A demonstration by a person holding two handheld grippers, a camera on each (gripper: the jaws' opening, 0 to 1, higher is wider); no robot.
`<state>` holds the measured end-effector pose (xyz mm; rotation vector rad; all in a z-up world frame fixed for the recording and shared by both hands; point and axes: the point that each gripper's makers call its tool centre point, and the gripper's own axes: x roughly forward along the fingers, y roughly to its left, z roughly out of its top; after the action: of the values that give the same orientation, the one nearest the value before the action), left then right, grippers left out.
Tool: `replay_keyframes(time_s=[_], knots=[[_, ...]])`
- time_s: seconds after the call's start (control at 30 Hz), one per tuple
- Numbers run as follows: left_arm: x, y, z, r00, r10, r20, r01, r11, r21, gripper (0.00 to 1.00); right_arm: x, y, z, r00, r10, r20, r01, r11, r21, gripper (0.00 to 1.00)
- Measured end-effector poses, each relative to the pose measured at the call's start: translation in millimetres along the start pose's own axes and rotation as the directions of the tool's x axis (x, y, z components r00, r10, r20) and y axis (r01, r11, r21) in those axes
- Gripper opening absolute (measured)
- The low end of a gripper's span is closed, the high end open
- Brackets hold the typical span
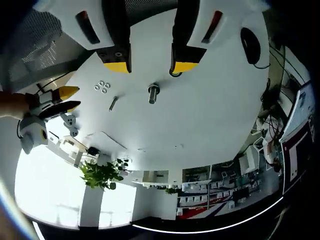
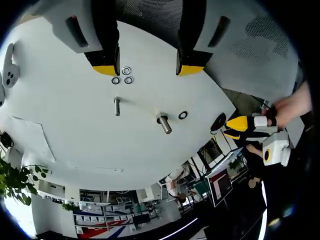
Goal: Place the washer onto the threaded stud by aligning its center hole with the stud, sliding it down to the base, and recovering from edge contact or off-axis alignment until the washer reaches the visible bottom stop.
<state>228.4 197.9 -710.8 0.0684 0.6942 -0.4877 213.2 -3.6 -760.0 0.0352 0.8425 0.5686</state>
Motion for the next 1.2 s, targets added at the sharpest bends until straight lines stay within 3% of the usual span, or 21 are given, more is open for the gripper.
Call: replay_keyframes(time_s=[0.3, 0.47, 0.57, 0.7, 0.8, 1.07, 1.2], knots=[[4, 7.9, -3.2, 1.000, 0.020, 0.004, -0.020, 1.000, 0.019, 0.29, 2, 5, -1.1, 1.000, 0.006, -0.013, -0.007, 0.999, -0.036, 0.48], [7, 11.9, 8.0, 0.999, 0.029, 0.040, -0.029, 1.000, 0.010, 0.29, -1, -2, 8.2, 1.000, -0.014, 0.010, 0.014, 1.000, 0.014, 0.48], [6, 14.4, 11.0, 0.998, 0.026, 0.064, -0.023, 0.999, -0.042, 0.28, -2, -5, 9.9, 1.000, -0.026, 0.014, 0.025, 0.998, 0.058, 0.48], [5, 14.0, 7.7, 0.998, 0.028, 0.059, -0.025, 0.999, -0.047, 0.28, -2, -9, 3.5, 0.999, -0.044, -0.011, 0.045, 0.998, 0.054, 0.48], [7, 13.6, 5.7, 0.998, 0.030, 0.049, -0.028, 0.999, -0.026, 0.28, -5, -14, 6.2, 0.998, -0.056, 0.019, 0.053, 0.990, 0.132, 0.48], [9, 8.2, -0.3, 1.000, 0.020, 0.019, -0.020, 1.000, 0.009, 0.28, -9, -13, 13.5, 0.998, -0.051, 0.045, 0.043, 0.983, 0.179, 0.48], [8, 10.6, -2.0, 1.000, 0.019, 0.017, -0.019, 1.000, -0.014, 0.28, -7, -18, 9.6, 0.996, -0.078, 0.036, 0.074, 0.992, 0.105, 0.48]])
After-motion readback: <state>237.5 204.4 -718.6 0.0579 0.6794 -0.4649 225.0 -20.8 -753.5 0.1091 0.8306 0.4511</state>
